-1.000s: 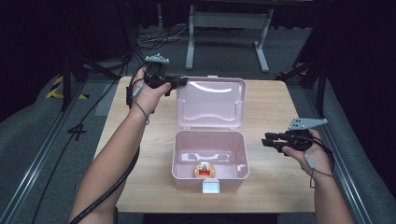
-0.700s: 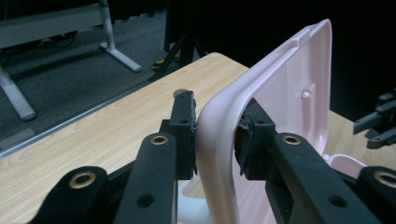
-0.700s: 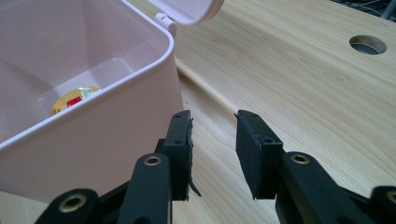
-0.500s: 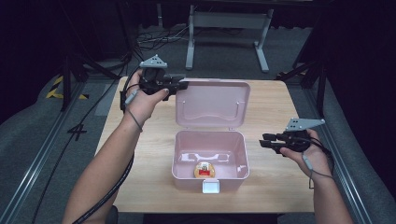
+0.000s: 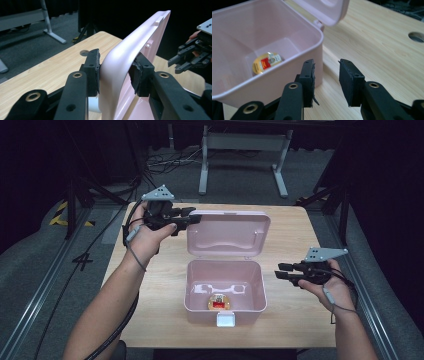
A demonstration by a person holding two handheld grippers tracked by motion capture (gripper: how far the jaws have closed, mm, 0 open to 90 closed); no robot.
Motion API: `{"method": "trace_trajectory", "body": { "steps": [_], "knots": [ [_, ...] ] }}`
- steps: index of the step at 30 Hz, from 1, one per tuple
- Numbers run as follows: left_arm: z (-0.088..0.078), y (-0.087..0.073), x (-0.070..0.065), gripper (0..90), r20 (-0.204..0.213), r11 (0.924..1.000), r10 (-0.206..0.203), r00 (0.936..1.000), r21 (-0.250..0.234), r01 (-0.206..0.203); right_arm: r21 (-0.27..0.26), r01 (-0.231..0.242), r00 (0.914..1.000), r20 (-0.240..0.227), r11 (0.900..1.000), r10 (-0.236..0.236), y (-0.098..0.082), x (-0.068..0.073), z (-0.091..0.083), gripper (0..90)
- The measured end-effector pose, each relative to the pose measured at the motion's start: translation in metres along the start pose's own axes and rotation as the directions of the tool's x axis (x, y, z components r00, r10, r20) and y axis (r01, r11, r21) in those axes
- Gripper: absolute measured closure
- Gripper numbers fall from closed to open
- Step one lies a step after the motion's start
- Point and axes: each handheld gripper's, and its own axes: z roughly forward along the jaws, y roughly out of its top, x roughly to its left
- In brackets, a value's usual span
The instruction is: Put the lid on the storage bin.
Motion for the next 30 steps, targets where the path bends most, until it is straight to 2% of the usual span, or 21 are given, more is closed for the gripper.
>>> {"method": "trace_trajectory", "body": {
  "steps": [4, 9, 13, 18, 30],
  "knots": [
    [-0.003, -0.004, -0.007, 62.7, -0.007, 0.9997, 0.01, 0.9999, -0.023, -0.01, -0.043, -0.008, 0.9996, -0.027, 0.999, 0.007, 0.002, 0.003, 0.0, 66.2],
    [-0.008, -0.01, -0.015, 61.8, -0.016, 0.9987, 0.017, 0.9997, -0.049, -0.018, -0.039, 0.005, 0.9988, -0.049, 0.999, -0.007, 0.01, 0.009, 0.003, 66.8],
    [-0.013, -0.016, -0.022, 60.0, 0.0, 0.9982, 0.018, 0.9998, -0.058, -0.018, -0.038, 0.017, 0.9973, -0.071, 0.999, -0.02, 0.014, 0.015, 0.005, 66.9],
    [-0.016, -0.02, -0.025, 57.9, 0.025, 0.9981, 0.009, 0.9997, -0.061, -0.008, -0.037, 0.029, 0.9967, -0.075, 0.999, -0.032, 0.018, 0.019, 0.005, 67.1],
    [-0.021, -0.03, -0.034, 55.0, 0.031, 0.9962, 0.003, 0.9995, -0.087, 0.0, -0.038, 0.035, 0.9949, -0.093, 0.999, -0.038, 0.022, 0.028, 0.004, 67.1]
  ]
}}
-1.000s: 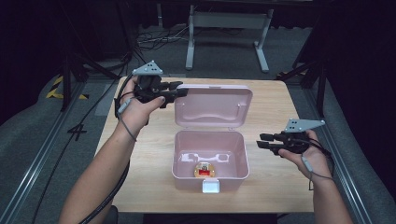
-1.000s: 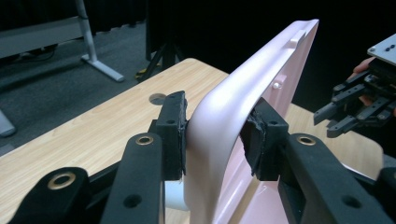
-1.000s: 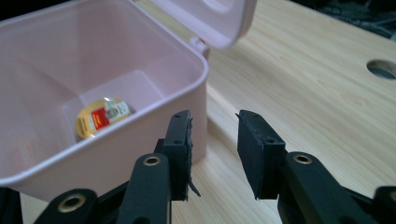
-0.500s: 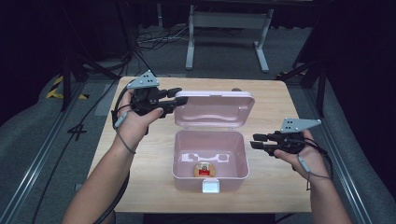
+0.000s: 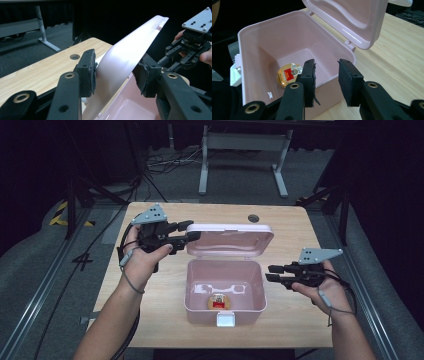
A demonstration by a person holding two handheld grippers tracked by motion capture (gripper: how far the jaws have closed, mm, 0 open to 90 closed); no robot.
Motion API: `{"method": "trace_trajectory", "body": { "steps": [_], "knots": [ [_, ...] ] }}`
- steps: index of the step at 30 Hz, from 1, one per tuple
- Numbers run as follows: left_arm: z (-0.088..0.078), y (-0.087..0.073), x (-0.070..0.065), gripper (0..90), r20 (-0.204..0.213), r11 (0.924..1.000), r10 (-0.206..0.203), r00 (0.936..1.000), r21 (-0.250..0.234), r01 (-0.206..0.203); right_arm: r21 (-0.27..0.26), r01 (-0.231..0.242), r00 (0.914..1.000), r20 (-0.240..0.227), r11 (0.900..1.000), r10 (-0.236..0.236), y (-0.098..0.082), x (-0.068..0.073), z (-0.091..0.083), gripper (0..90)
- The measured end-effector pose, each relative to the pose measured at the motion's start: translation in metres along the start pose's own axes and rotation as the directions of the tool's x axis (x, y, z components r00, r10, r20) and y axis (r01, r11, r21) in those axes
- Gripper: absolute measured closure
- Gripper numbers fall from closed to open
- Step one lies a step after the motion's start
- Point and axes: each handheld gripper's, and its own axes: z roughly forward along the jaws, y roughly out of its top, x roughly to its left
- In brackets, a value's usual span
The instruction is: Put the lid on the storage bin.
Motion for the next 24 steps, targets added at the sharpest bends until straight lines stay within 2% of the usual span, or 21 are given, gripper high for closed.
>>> {"method": "trace_trajectory", "body": {
  "steps": [10, 17, 24],
  "knots": [
    [-0.007, -0.01, -0.009, 49.4, 0.039, 0.9999, 0.013, 0.9992, 0.008, -0.013, 0.013, 0.008, 0.9999, -0.013, 1.0, -0.008, 0.003, 0.006, 0.001, 67.2],
    [-0.01, -0.012, -0.016, 48.1, 0.037, 0.9973, 0.058, 0.9976, 0.042, -0.06, 0.002, 0.003, 0.9992, -0.039, 1.0, -0.003, 0.005, 0.01, 0.001, 67.6],
    [-0.013, -0.014, -0.018, 44.1, 0.049, 0.9944, 0.063, 0.9968, 0.082, -0.067, 0.006, -0.017, 0.9979, -0.062, 1.0, 0.018, 0.006, 0.012, 0.0, 71.7]
  ]
}}
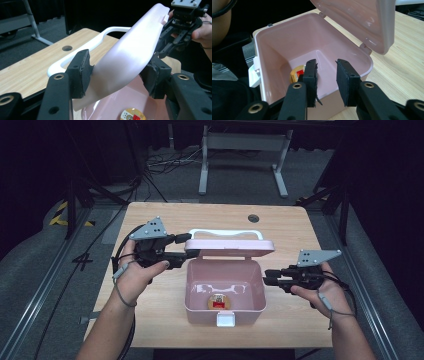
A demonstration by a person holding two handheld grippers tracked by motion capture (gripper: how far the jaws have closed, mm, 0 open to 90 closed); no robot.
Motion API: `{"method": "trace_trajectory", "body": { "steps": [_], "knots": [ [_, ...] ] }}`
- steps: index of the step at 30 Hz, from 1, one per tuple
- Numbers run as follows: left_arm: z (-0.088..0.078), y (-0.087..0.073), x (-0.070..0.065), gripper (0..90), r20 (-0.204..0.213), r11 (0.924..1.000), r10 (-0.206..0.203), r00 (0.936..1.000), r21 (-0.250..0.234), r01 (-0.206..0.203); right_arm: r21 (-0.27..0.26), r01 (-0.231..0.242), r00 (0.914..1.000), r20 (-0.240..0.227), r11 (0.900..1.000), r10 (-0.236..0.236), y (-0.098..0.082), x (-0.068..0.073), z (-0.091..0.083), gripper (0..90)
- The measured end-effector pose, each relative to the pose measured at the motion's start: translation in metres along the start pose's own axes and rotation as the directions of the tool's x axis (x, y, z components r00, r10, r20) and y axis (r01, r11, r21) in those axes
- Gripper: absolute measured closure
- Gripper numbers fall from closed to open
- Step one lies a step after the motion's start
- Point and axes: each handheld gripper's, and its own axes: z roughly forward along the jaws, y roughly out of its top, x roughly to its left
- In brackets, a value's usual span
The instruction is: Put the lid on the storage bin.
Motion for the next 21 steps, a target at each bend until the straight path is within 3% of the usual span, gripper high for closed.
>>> {"method": "trace_trajectory", "body": {
  "steps": [6, 11, 15, 17, 21],
  "knots": [
    [-0.002, -0.002, -0.002, 40.3, 0.005, 0.9991, -0.01, 0.9999, 0.042, 0.01, 0.002, -0.056, 0.9978, -0.034, 0.998, 0.056, 0.0, 0.002, 0.0, 74.7],
    [-0.005, -0.004, -0.003, 38.9, 0.022, 0.9949, -0.04, 0.999, 0.093, 0.037, 0.005, -0.063, 0.9969, -0.048, 0.998, 0.063, 0.003, 0.006, -0.001, 78.6],
    [-0.005, -0.007, -0.002, 36.0, 0.041, 0.99, -0.067, 0.9969, 0.127, 0.061, 0.025, -0.066, 0.9961, -0.057, 0.997, 0.067, 0.004, 0.009, -0.001, 87.6],
    [-0.005, -0.009, -0.002, 33.4, 0.038, 0.9861, -0.057, 0.9977, 0.158, 0.05, 0.035, -0.061, 0.9966, -0.054, 0.998, 0.063, 0.005, 0.01, -0.001, 90.0],
    [-0.006, -0.011, -0.003, 32.5, 0.04, 0.9835, -0.042, 0.9983, 0.178, 0.035, 0.04, -0.055, 0.9962, -0.066, 0.998, 0.057, 0.007, 0.012, 0.001, 90.0]
  ]
}}
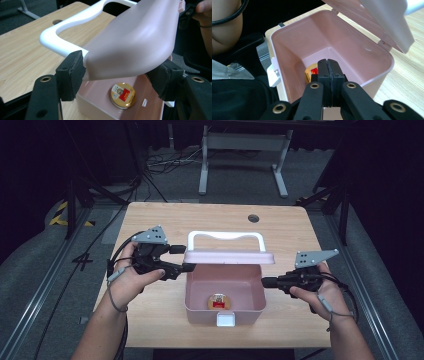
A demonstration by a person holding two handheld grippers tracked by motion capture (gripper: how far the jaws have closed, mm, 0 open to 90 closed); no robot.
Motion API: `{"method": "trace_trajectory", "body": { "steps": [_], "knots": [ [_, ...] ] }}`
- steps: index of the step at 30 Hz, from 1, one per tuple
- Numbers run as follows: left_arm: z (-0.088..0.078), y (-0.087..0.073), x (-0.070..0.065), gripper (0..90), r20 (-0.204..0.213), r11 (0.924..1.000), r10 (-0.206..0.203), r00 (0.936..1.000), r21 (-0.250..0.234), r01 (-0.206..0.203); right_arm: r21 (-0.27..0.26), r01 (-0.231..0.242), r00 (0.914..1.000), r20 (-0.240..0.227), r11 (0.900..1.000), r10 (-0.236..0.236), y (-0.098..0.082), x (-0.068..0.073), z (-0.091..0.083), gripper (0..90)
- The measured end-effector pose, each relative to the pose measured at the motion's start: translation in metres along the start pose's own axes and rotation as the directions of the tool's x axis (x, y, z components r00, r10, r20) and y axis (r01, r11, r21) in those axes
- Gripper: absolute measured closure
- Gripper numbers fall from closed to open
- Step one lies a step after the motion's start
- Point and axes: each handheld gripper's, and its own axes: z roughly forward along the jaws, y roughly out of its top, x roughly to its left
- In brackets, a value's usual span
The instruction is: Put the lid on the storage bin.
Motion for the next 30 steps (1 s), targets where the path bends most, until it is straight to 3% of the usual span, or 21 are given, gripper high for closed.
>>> {"method": "trace_trajectory", "body": {
  "steps": [3, 5, 11, 16, 26, 30],
  "knots": [
    [0.0, -0.004, -0.002, 27.9, -0.014, 0.9993, 0.018, 0.9997, 0.034, -0.017, -0.004, 0.002, 1.0, -0.006, 1.0, -0.002, 0.001, 0.0, 0.001, 90.0],
    [-0.001, -0.005, -0.003, 22.8, -0.045, 0.9977, 0.029, 0.9986, 0.063, -0.026, -0.009, 0.002, 1.0, -0.007, 1.0, -0.002, 0.002, 0.0, 0.001, 90.0],
    [-0.006, -0.011, -0.004, 21.4, -0.049, 0.9942, 0.029, 0.9984, 0.104, -0.024, -0.021, 0.018, 0.9998, -0.006, 1.0, -0.018, 0.005, -0.001, 0.001, 90.0],
    [-0.013, -0.02, -0.001, 19.1, -0.1, 0.9886, 0.038, 0.9943, 0.149, -0.023, -0.031, 0.029, 0.9994, -0.018, 0.999, -0.03, 0.008, 0.001, 0.002, 90.0],
    [-0.023, -0.031, 0.018, 20.2, -0.129, 0.9896, -0.034, 0.991, 0.134, 0.052, -0.028, 0.038, 0.9991, -0.021, 0.999, -0.038, 0.01, 0.001, 0.002, 90.0],
    [-0.023, -0.037, 0.03, 20.4, -0.175, 0.9867, -0.075, 0.9817, 0.129, 0.098, -0.027, 0.04, 0.9989, -0.023, 0.999, -0.04, 0.011, 0.002, 0.002, 90.0]
  ]
}}
